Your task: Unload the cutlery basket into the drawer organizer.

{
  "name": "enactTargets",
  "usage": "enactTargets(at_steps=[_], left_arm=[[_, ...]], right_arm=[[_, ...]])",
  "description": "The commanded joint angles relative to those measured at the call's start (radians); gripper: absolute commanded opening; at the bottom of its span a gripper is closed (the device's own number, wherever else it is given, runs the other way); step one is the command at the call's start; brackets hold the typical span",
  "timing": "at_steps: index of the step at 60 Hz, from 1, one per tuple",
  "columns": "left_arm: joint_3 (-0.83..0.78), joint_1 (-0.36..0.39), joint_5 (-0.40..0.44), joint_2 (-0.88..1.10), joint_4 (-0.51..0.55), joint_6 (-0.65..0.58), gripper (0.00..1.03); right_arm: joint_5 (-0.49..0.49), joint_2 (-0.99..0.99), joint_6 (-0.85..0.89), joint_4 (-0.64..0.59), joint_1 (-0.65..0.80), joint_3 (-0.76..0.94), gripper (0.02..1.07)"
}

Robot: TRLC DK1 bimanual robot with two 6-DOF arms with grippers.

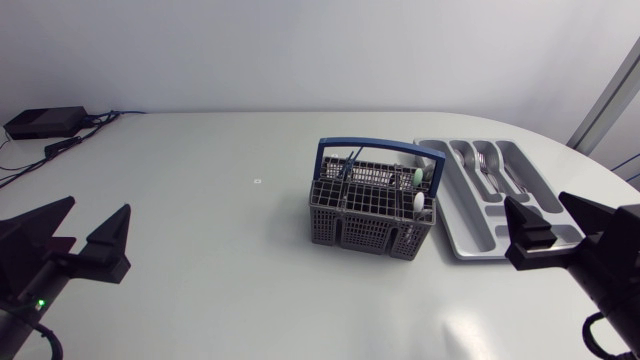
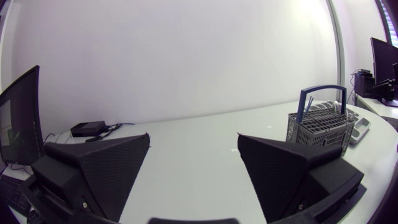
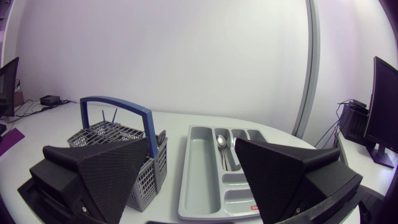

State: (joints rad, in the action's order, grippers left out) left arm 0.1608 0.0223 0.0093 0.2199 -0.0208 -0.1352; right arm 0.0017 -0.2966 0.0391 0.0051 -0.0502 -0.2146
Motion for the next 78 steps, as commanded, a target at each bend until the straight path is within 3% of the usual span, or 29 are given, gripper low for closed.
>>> enactTargets(at_steps=[1, 11, 25, 37, 46, 78], left_arm=[[0.089, 0.010, -0.005, 0.121, -0.013, -0.006, 0.98], [0.246, 0.061, -0.005, 0.354, 0.087, 0.009, 0.96], [0.514, 0.113, -0.005, 0.705, 0.357, 0.000, 0.96], [0.701, 0.203, 0.001, 0.958, 0.522, -0.133, 0.97], [0.812, 0.257, 0.034, 1.101, 0.541, -0.132, 0.96], [1.166, 0.406, 0.136, 1.584, 0.552, -0.119, 0.97]], right_arm=[[0.006, -0.081, -0.054, 0.004, -0.011, -0.065, 1.02], [0.020, -0.207, -0.094, -0.057, -0.042, -0.164, 1.02], [0.023, -0.343, -0.107, -0.209, -0.043, -0.312, 1.02], [-0.054, -0.449, -0.025, -0.358, -0.030, -0.417, 1.02], [-0.183, -0.498, 0.027, -0.341, 0.093, -0.419, 1.02], [-0.183, -0.987, -0.068, -0.367, 0.092, -0.621, 1.02]])
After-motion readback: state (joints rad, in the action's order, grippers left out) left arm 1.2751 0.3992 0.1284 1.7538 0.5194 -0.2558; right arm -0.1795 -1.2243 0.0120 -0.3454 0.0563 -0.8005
